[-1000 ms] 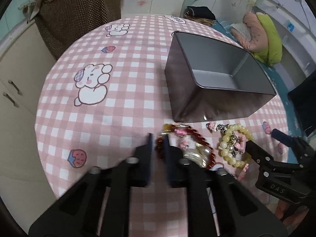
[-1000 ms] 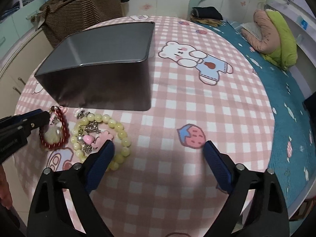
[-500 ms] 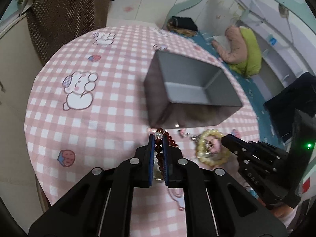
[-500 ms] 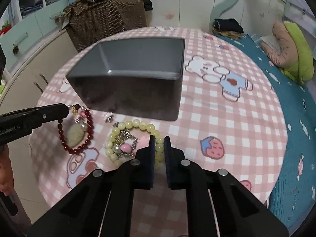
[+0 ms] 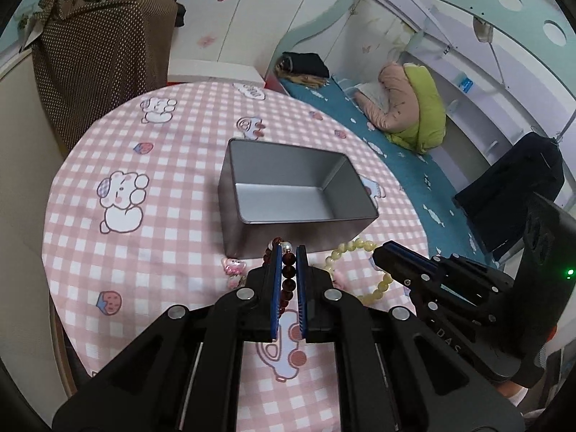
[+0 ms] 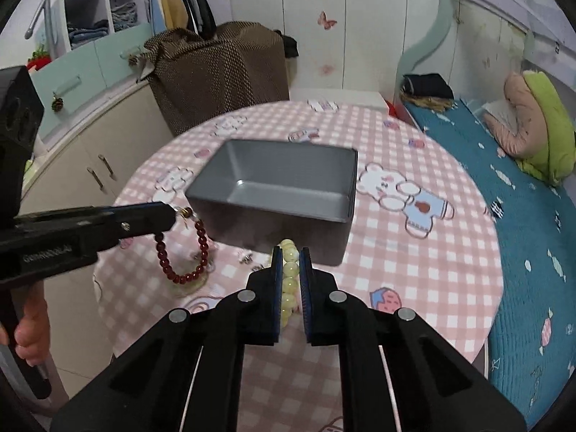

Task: Organize jewelry
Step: 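Carry both bracelets into the grey tin and open both grippers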

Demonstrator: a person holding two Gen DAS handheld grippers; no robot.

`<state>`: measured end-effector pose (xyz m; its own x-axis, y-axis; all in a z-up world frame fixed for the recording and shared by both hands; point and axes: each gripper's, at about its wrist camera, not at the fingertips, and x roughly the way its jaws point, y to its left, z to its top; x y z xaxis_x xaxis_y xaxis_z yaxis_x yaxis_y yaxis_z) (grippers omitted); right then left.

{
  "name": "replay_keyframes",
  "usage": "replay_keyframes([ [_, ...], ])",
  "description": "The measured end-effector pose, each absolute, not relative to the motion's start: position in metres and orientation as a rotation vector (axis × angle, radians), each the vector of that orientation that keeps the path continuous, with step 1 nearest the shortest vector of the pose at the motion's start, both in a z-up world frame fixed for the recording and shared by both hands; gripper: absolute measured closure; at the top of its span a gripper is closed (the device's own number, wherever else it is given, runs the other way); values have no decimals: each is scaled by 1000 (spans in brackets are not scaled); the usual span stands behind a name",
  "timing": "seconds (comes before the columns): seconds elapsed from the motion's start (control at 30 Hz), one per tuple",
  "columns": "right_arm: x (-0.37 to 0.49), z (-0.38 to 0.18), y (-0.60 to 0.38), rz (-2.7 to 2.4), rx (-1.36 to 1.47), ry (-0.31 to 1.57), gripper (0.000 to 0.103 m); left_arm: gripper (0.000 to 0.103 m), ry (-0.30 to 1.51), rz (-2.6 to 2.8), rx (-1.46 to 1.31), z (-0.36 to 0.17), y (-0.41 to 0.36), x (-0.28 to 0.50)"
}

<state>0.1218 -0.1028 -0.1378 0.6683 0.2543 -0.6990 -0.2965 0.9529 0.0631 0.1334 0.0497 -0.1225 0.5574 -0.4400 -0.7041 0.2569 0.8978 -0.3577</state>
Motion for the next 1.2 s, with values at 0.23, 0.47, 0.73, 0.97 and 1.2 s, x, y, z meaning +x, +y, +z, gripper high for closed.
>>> replay_keyframes([
  [0.23,114,-121,-105,317,-61,728,94,95,848,-432,-212,-106,47,127],
  [0.47,113,-98,-105,319,-65,665,94,95,789,-436,-199,-84,45,126],
  [0.73,126,-75,-107,313,-67,592,94,95,723,-437,-187,-57,40,139],
  [0.97,155,-79,-110,317,-35,607,94,95,726,-411,-197,-55,38,166],
  [1.2,190,-103,-114,318,23,698,94,95,818,-377,-218,-90,32,202],
])
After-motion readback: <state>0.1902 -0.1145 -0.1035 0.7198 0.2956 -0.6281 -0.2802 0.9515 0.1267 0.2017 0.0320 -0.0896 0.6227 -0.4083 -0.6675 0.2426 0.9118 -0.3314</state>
